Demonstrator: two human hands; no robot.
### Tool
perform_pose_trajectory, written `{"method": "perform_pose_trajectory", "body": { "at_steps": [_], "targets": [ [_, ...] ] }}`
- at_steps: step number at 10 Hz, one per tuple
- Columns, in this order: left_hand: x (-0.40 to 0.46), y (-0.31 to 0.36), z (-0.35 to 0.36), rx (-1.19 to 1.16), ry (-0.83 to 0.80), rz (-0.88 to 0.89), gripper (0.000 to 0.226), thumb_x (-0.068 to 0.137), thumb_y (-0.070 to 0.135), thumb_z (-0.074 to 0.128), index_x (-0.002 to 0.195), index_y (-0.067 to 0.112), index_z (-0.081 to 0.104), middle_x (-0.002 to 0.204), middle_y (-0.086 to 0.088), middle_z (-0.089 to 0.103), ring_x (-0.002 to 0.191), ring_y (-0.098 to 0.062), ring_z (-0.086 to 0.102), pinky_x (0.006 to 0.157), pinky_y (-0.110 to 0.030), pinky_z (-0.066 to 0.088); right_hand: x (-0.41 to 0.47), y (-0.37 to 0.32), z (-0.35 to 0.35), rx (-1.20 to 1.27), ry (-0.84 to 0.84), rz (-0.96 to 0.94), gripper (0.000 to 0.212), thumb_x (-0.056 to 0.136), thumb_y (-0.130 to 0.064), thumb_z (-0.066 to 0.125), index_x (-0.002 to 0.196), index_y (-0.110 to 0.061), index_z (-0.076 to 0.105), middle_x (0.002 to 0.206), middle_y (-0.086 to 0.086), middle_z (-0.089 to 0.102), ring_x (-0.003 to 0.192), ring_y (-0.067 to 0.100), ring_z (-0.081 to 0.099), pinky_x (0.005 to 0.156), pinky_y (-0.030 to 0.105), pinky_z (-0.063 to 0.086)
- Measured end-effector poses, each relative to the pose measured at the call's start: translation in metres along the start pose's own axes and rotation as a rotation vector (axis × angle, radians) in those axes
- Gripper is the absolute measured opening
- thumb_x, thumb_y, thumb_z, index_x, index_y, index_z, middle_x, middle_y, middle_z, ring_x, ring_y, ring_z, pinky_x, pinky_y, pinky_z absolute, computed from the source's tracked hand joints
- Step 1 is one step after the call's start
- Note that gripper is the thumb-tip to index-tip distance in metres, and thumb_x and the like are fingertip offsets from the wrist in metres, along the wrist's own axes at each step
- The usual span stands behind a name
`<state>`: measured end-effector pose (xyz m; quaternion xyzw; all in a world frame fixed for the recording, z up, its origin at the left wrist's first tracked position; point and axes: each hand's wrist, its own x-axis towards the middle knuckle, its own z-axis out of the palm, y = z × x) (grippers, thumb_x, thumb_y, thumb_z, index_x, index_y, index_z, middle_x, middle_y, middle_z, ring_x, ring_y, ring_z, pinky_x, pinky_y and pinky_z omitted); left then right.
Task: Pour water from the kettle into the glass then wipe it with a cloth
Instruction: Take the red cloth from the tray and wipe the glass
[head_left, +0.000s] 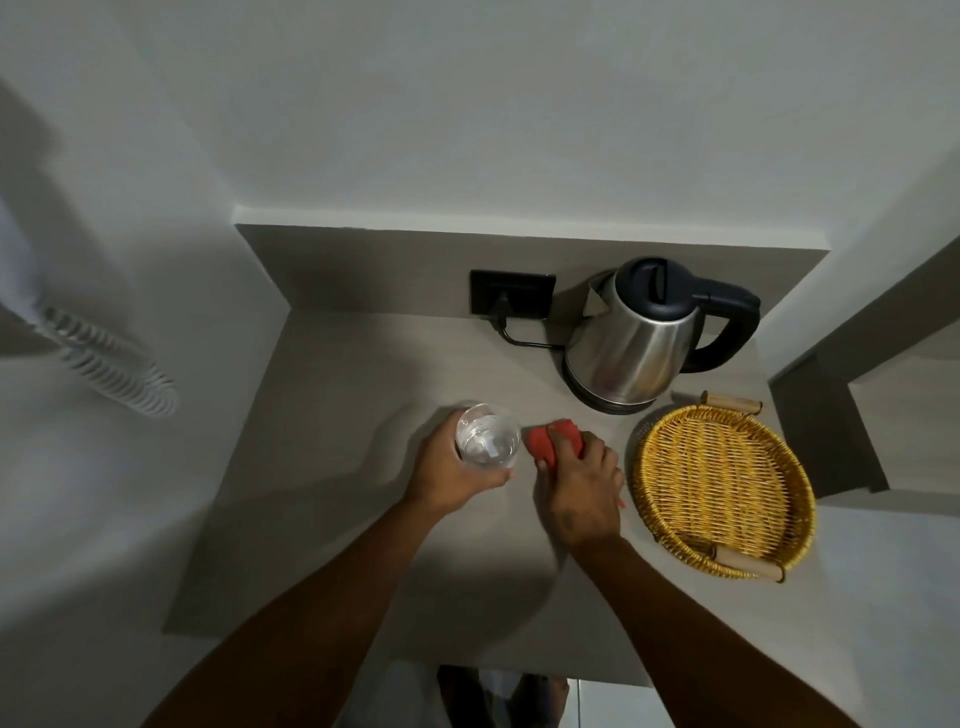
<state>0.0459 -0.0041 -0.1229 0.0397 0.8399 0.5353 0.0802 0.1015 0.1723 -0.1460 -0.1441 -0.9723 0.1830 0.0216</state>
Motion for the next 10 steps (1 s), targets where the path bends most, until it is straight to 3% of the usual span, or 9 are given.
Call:
{"method": "perform_pose_trajectory", "body": {
  "at_steps": [1, 2, 3, 4, 5, 6, 7, 9, 10],
  "targets": [
    [0.0, 0.002, 0.005, -0.007, -0.012, 0.005, 0.081, 0.051, 0.004, 0.099, 0.123, 0.012, 0.062, 0.115, -0.002, 0.071, 0.102, -0.012, 0.068, 0.081, -0.006, 0.05, 0.0, -0.001, -0.002, 0.019, -0.021, 0.001, 0.049, 0.091, -0.045, 0.047, 0.136, -0.027, 0.037, 0.13, 0.018, 0.046, 0.112, 0.034, 0.04, 0.092, 0.053, 0.039],
    [0.0, 0.004, 0.006, 0.013, -0.02, 0.027, 0.082, 0.051, 0.006, 0.099, 0.124, 0.014, 0.062, 0.115, 0.0, 0.071, 0.102, -0.01, 0.068, 0.08, -0.003, 0.049, 0.004, -0.002, -0.011, 0.042, -0.071, -0.005, 0.048, 0.092, -0.042, 0.047, 0.137, -0.027, 0.038, 0.132, 0.018, 0.044, 0.113, 0.034, 0.038, 0.095, 0.052, 0.038],
    [0.001, 0.003, 0.006, 0.055, -0.019, 0.062, 0.08, 0.049, 0.013, 0.1, 0.121, 0.02, 0.064, 0.112, 0.006, 0.072, 0.101, 0.0, 0.067, 0.081, -0.002, 0.047, 0.007, 0.002, -0.029, 0.116, -0.014, 0.029, 0.045, 0.094, -0.043, 0.045, 0.136, -0.027, 0.039, 0.134, 0.017, 0.041, 0.116, 0.033, 0.037, 0.096, 0.05, 0.039],
    [0.004, -0.001, 0.002, 0.167, -0.033, 0.122, 0.078, 0.047, 0.034, 0.097, 0.117, 0.037, 0.062, 0.11, 0.018, 0.071, 0.103, 0.004, 0.066, 0.086, -0.01, 0.05, 0.007, 0.022, -0.052, 0.228, 0.207, 0.189, 0.048, 0.093, -0.046, 0.05, 0.136, -0.03, 0.037, 0.138, 0.012, 0.037, 0.121, 0.033, 0.034, 0.096, 0.05, 0.039],
    [0.008, -0.013, -0.005, 0.287, -0.069, 0.196, 0.083, 0.047, 0.044, 0.093, 0.123, 0.039, 0.059, 0.12, 0.021, 0.067, 0.113, 0.001, 0.062, 0.097, -0.031, 0.053, 0.012, 0.055, -0.07, 0.224, 0.348, 0.364, 0.054, 0.09, -0.045, 0.056, 0.136, -0.028, 0.034, 0.14, 0.013, 0.036, 0.125, 0.036, 0.033, 0.098, 0.055, 0.034],
    [0.007, -0.028, -0.008, 0.4, -0.077, 0.285, 0.093, 0.051, 0.057, 0.09, 0.133, 0.032, 0.052, 0.135, 0.021, 0.055, 0.126, -0.006, 0.055, 0.107, -0.031, 0.046, 0.023, 0.077, -0.074, 0.174, 0.249, 0.529, 0.052, 0.089, -0.041, 0.057, 0.134, -0.025, 0.035, 0.14, 0.017, 0.038, 0.128, 0.042, 0.031, 0.103, 0.063, 0.027],
    [0.003, -0.037, -0.004, 0.512, -0.079, 0.309, 0.097, 0.059, 0.067, 0.082, 0.14, 0.024, 0.048, 0.142, 0.006, 0.054, 0.134, -0.017, 0.05, 0.112, -0.039, 0.042, 0.026, 0.084, -0.061, 0.136, 0.094, 0.6, 0.05, 0.091, -0.039, 0.053, 0.134, -0.023, 0.033, 0.142, 0.018, 0.035, 0.13, 0.044, 0.027, 0.103, 0.067, 0.023],
    [0.003, -0.036, -0.004, 0.546, -0.065, 0.346, 0.098, 0.06, 0.069, 0.081, 0.14, 0.023, 0.048, 0.142, 0.002, 0.054, 0.135, -0.019, 0.049, 0.111, -0.045, 0.043, 0.024, 0.085, -0.054, 0.104, 0.077, 0.567, 0.053, 0.091, -0.045, 0.047, 0.135, -0.022, 0.028, 0.146, 0.018, 0.032, 0.131, 0.045, 0.026, 0.103, 0.067, 0.021],
    [0.0, -0.027, -0.009, 0.434, -0.103, 0.336, 0.102, 0.054, 0.065, 0.087, 0.139, 0.024, 0.047, 0.139, 0.004, 0.055, 0.13, -0.016, 0.052, 0.109, -0.044, 0.046, 0.019, 0.076, -0.062, 0.043, 0.14, 0.496, 0.061, 0.09, -0.05, 0.045, 0.139, -0.018, 0.028, 0.152, 0.018, 0.026, 0.137, 0.043, 0.019, 0.108, 0.065, 0.015]
  ]
}}
